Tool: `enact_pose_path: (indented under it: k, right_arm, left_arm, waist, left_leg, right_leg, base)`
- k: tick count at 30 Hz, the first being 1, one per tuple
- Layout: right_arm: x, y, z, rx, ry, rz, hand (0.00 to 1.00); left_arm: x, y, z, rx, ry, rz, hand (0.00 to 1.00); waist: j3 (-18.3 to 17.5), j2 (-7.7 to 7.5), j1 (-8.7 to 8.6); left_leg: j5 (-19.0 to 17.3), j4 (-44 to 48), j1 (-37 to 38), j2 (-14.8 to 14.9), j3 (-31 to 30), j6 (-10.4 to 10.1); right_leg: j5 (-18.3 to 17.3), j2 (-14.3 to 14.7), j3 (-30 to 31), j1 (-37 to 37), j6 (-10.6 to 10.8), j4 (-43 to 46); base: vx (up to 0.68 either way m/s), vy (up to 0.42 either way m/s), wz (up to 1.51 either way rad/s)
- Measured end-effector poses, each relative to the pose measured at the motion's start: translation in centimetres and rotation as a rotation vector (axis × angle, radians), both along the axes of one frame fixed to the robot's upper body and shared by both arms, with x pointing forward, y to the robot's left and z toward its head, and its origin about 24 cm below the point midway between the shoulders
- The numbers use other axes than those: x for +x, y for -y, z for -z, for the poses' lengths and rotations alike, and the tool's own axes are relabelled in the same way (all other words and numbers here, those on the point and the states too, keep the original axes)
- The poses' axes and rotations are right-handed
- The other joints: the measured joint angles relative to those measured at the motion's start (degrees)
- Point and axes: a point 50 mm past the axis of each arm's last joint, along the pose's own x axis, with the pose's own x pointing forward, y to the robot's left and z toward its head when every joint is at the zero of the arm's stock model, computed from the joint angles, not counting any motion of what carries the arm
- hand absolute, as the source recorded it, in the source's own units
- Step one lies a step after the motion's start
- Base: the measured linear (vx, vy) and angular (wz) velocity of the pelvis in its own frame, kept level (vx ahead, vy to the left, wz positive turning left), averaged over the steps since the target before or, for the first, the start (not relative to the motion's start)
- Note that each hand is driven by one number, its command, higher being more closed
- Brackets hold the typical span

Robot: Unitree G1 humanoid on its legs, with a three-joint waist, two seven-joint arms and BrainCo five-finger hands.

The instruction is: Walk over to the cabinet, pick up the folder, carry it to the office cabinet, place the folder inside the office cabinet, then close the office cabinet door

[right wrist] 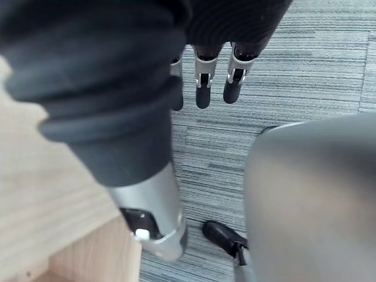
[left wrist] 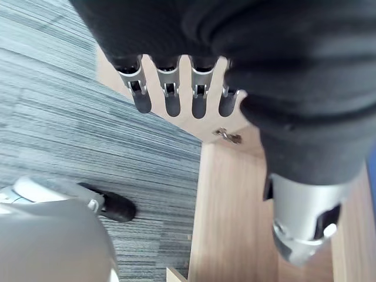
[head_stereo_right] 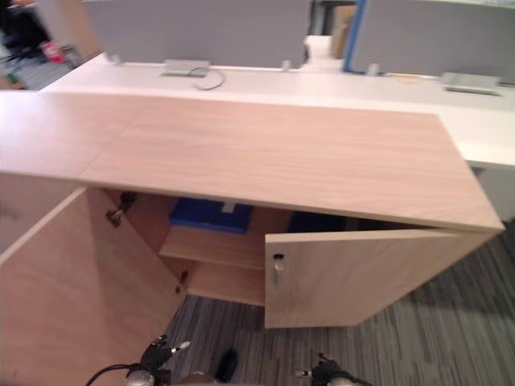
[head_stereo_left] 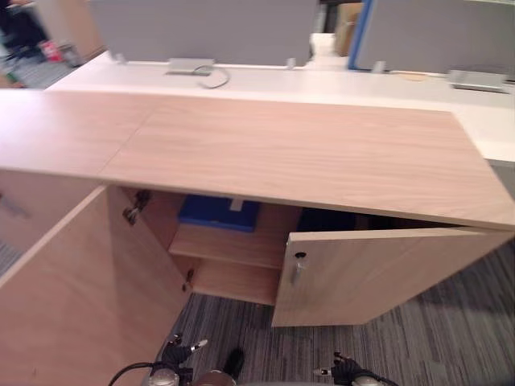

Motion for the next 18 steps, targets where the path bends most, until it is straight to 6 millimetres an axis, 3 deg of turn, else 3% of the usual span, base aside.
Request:
enact_pose_path:
  k: [1,4,9,14,15,16,17,18]
  right_arm:
    - [-0.5,0.4,0.0,0.001,-0.005,0.042,0.0]
    - [-0.8,0.0,0.2,0.008,-0.007,0.04,0.0]
    - [-0.9,-0.7,0.2,0.024,0.007,0.046,0.0]
    - [-0.7,-1.5,0.3,0.047,0.019,0.073,0.0]
    - [-0.5,-1.6,0.2,0.05,0.03,0.075,0.0]
    - [-0.1,-2.0,0.1,0.06,0.053,0.092,0.0]
    - [0.2,-2.2,0.1,0.068,0.064,0.1,0.0]
    - [0.7,-2.5,0.0,0.075,0.079,0.107,0.0]
  left_arm:
    - [-0.4,0.2,0.1,-0.012,-0.006,-0.026,0.0]
    - [-0.6,-0.2,0.1,-0.012,-0.008,-0.057,0.0]
    - [-0.8,-0.7,0.1,-0.029,0.002,-0.127,0.0]
    - [-0.8,-0.6,0.1,-0.061,0.022,-0.208,0.0]
    - [-0.6,-0.6,0.0,-0.064,0.033,-0.215,0.0]
    - [-0.2,-0.7,-0.1,-0.065,0.046,-0.218,0.0]
    - [0.1,-0.8,-0.3,-0.063,0.054,-0.218,0.0]
    - [1.3,-1.4,-0.9,-0.057,0.106,-0.239,0.0]
  waist:
    - [-0.3,0.77,0.03]
    - [-0.7,-0.11,0.5]
    - [-0.5,-1.85,0.5]
    - [0.7,-1.79,1.09]
    - [1.4,-1.77,1.02]
    - [2.3,-1.88,-0.18]
    - [2.6,-3.32,-0.94]
    - [4.5,-3.54,-1.05]
  left_leg:
    - [0.8,-0.1,-0.2,1.3,-0.1,-0.8]
    - [1.7,-0.1,-1.3,3.1,-1.4,-2.4]
    - [2.2,-0.1,-1.8,3.3,-2.0,-3.4]
    - [3.6,-0.1,-1.9,3.2,-5.0,-3.7]
    - [3.1,0.2,-3.0,3.3,-1.4,-0.8]
    - [-1.5,2.9,-5.9,4.2,9.3,4.4]
    - [-4.7,5.3,-7.7,4.5,15.1,6.2]
    - [-9.6,18.3,-13.4,7.9,29.1,6.2]
  right_leg:
    - [0.2,1.2,-1.8,0.8,-0.3,-0.6]
    - [1.2,3.6,-3.6,1.9,-1.5,-3.4]
    - [2.6,5.0,-5.2,3.9,-1.7,-6.4]
    - [2.7,5.9,-9.1,6.3,-1.8,-6.6]
    - [2.9,5.8,-10.9,6.6,-2.2,-6.4]
    - [3.5,6.0,-13.7,6.5,-3.0,-6.9]
    - [4.0,5.0,-15.2,6.5,-3.5,-7.6]
    - [4.2,3.9,-18.3,6.2,-3.5,-6.7]
  base:
    - [-0.01,-0.203,0.57]
    - [0.04,-0.168,0.28]
    - [0.06,-0.13,0.19]
    - [0.01,-0.068,0.44]
    - [-0.08,0.017,0.76]
    - [-0.09,0.028,1.01]
    - [-0.11,0.064,1.25]
    - [-0.08,0.049,0.86]
